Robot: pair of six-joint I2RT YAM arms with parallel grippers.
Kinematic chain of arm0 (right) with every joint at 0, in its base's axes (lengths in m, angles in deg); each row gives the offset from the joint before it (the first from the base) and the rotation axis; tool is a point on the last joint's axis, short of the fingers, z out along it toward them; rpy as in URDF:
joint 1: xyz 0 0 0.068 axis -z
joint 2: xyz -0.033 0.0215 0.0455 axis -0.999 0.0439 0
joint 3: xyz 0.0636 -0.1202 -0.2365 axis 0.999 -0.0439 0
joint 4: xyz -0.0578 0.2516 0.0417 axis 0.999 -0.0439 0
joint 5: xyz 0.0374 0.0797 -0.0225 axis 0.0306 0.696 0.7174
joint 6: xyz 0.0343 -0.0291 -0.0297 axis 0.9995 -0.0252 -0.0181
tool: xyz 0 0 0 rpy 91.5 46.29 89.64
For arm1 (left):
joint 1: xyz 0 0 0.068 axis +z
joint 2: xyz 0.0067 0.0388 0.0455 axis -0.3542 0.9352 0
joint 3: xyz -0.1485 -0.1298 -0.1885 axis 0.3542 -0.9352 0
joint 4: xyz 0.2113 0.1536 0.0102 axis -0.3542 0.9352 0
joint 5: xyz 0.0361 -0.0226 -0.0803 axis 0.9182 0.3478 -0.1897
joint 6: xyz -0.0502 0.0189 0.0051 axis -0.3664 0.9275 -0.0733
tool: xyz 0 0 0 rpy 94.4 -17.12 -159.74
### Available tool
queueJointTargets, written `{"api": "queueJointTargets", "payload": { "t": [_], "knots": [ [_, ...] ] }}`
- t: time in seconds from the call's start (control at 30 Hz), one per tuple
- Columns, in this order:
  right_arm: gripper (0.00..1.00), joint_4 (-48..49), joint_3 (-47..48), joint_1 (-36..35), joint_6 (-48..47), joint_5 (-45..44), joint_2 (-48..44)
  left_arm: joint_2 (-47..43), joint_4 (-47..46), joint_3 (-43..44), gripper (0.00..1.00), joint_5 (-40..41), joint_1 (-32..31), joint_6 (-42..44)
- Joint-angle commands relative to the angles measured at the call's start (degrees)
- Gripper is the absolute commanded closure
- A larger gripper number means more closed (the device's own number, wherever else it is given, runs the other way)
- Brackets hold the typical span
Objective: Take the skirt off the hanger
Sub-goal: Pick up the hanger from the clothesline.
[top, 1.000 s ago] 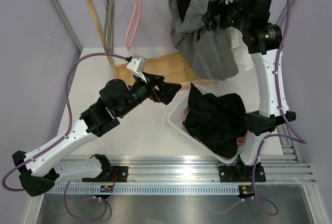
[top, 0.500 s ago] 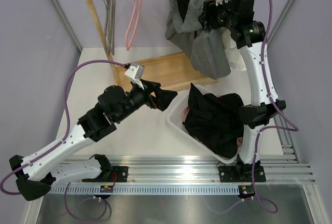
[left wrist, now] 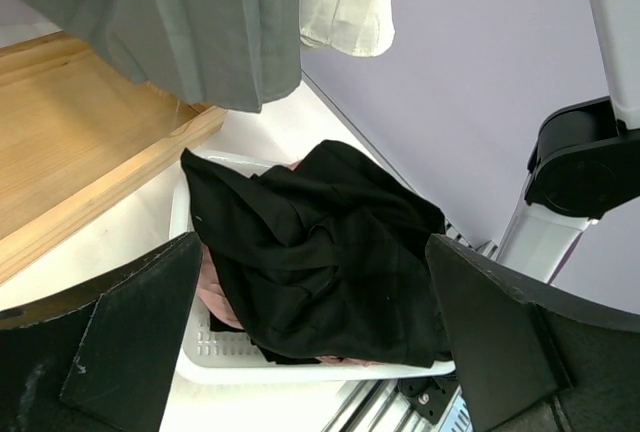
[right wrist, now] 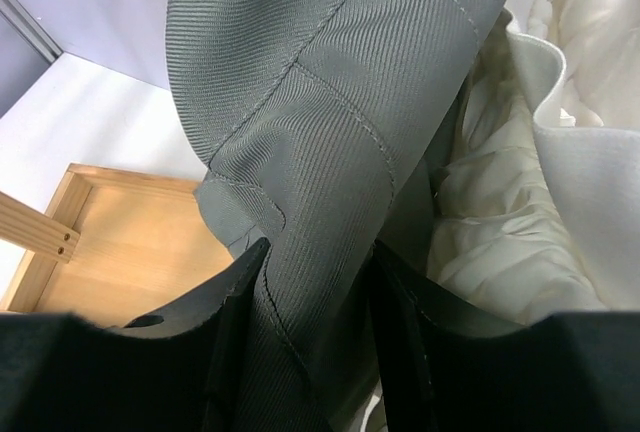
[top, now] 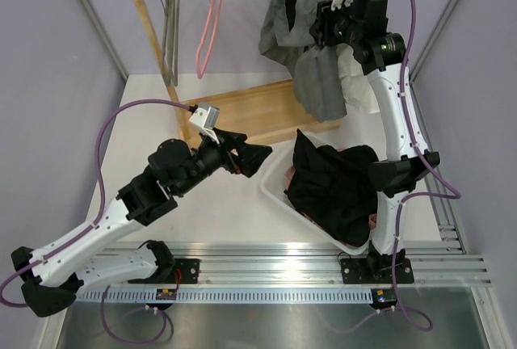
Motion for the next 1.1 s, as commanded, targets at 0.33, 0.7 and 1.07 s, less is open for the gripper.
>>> {"api": "queueJointTargets", "payload": {
  "t": [0.33,0.7,1.07],
  "knots": [
    [1.0,10.09,-0.8,2.21,0.16,11.43,-5.44,-2.59,-1.84,-1.09,0.01,1.3,-0.03,-1.19],
    [1.0,14.93,0.69,2.74,3.15,12.85,-8.0,-4.09,-1.22,-2.23,0.01,2.26,-0.03,-1.63],
    [1.0,15.56,-0.19,3.36,5.71,14.52,-8.7,-4.0,-1.05,-1.97,0.01,2.61,-0.12,-1.1]
  ]
}}
